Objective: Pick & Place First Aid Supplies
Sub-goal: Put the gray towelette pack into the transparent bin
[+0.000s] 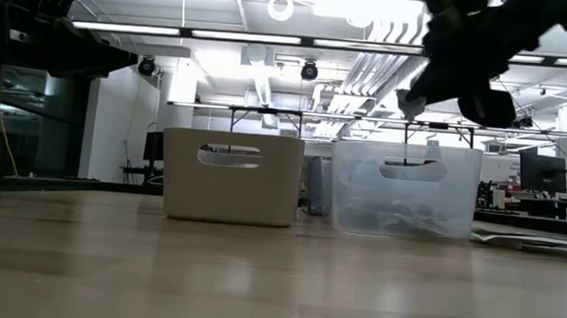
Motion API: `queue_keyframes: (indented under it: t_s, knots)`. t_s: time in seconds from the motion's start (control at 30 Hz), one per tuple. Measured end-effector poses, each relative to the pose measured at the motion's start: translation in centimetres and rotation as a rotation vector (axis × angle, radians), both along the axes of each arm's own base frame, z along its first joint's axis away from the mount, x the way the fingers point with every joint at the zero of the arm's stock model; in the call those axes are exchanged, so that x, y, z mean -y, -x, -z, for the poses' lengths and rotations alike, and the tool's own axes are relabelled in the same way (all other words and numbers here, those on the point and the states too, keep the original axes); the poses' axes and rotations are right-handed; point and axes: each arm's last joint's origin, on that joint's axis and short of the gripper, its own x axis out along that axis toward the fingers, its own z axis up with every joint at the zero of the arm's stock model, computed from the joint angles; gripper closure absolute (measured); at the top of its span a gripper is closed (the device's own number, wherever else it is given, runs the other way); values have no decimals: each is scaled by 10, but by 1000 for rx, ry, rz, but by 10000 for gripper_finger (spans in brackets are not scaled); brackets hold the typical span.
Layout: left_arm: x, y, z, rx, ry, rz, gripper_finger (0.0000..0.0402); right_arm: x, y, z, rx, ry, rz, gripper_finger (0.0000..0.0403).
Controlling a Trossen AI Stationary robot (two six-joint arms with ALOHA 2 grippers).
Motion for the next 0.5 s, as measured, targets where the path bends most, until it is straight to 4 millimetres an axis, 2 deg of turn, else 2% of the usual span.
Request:
queue_keyframes:
  t_s: [0.3,0.5]
  knots:
    - [0,0,0,0,0,0,305,7,-38,-1,-319,-9,-27,390]
    - [0,0,0,0,0,0,305,4,-59,5,-432,26,-133,390]
